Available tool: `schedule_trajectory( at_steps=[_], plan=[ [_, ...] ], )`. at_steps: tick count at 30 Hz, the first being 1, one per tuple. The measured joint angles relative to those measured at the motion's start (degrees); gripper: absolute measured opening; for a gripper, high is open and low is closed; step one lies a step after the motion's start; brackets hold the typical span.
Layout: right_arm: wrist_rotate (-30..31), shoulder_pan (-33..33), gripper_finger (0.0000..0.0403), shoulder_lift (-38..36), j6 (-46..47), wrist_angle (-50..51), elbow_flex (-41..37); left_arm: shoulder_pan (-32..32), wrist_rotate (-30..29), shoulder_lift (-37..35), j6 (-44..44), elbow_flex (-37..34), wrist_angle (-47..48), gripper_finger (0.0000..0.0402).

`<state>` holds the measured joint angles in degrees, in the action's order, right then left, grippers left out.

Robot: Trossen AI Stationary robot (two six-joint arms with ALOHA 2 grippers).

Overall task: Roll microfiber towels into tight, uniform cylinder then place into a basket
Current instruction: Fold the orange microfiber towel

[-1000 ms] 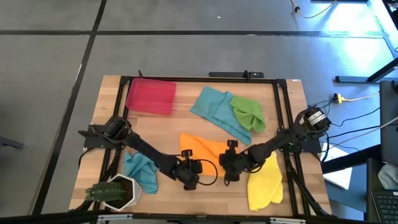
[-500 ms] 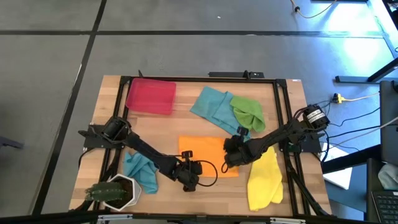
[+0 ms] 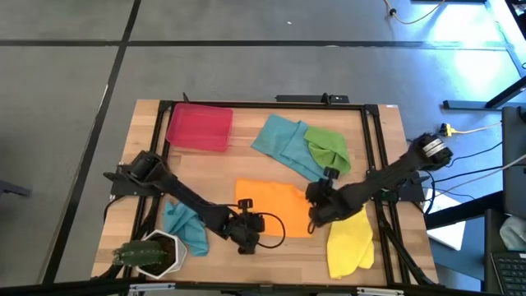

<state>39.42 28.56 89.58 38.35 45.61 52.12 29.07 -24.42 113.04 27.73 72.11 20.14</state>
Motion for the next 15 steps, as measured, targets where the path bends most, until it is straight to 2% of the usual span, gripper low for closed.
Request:
schedule_trajectory(
  at_steps=[7, 12, 15],
  plan=[
    [-0.58, 2.61, 0.0101, -2.63, -4.31, -4.18, 0.00, 1.11, -1.07, -0.38, -0.38, 0.00, 0.17, 0.0098],
    [-3.10, 2.64, 0.0098, -0.77, -8.89, -9.19, -0.02, 2.60, -0.90, -1.11, 0.64, 0.00, 2.78, 0.0098],
    [-5.75, 1.71, 0.0084, 0.51, -12.18, -11.94, -0.04, 3.88, -0.94, -2.80, 2.56, 0.09, 2.96, 0.0098]
  ],
)
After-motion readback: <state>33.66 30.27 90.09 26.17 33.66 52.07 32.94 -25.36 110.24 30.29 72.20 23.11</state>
